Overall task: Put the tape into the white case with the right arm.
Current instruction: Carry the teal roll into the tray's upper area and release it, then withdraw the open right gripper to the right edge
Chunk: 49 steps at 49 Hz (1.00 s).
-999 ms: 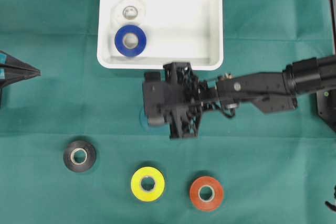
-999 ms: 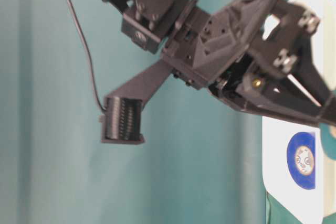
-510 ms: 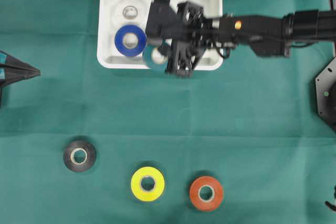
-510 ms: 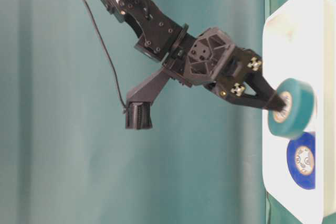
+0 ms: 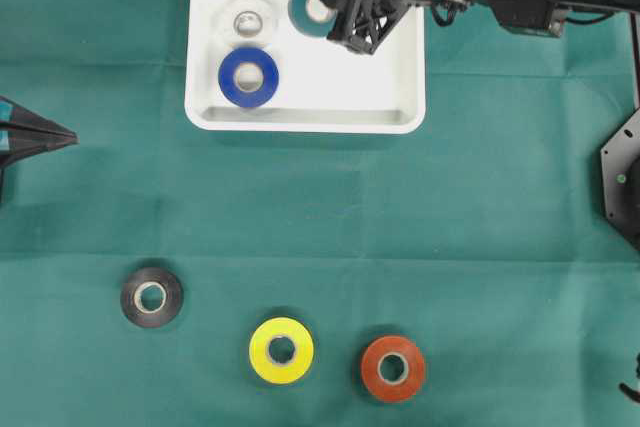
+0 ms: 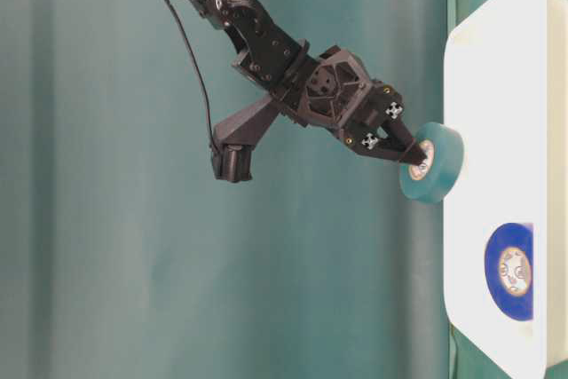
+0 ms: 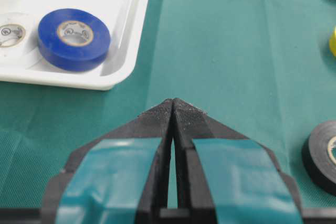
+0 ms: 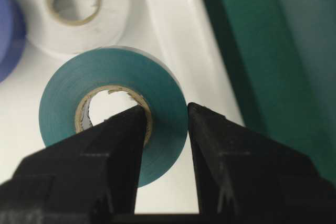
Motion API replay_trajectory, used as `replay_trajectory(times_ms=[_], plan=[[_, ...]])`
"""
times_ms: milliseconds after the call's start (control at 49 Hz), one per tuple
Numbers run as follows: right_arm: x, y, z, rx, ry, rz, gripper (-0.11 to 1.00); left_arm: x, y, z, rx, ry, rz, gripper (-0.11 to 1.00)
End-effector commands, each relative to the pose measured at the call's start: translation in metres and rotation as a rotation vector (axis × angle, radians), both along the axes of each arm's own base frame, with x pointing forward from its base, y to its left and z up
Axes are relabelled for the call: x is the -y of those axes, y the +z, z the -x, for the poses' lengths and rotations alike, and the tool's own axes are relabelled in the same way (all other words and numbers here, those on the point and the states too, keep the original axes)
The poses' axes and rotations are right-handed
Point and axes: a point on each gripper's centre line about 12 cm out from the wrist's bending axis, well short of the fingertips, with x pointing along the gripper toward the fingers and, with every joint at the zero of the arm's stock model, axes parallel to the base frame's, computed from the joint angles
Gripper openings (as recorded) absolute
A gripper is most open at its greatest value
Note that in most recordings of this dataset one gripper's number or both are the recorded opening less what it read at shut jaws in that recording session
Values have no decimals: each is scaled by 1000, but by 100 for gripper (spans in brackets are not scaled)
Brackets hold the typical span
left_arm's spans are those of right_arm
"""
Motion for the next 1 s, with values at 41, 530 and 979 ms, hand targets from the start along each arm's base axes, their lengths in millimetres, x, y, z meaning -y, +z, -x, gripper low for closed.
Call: replay_trajectory(times_ms=[41,530,979], plan=[[4,9,-6,38,1,15,-1,-1,4,-2,12,3,-4,0],[3,5,-8,50,6,11,0,-2,4,-2,11,11,-2,0],[0,-4,0,19,19,13,61,-2,4,-1,11,12,-2,0]])
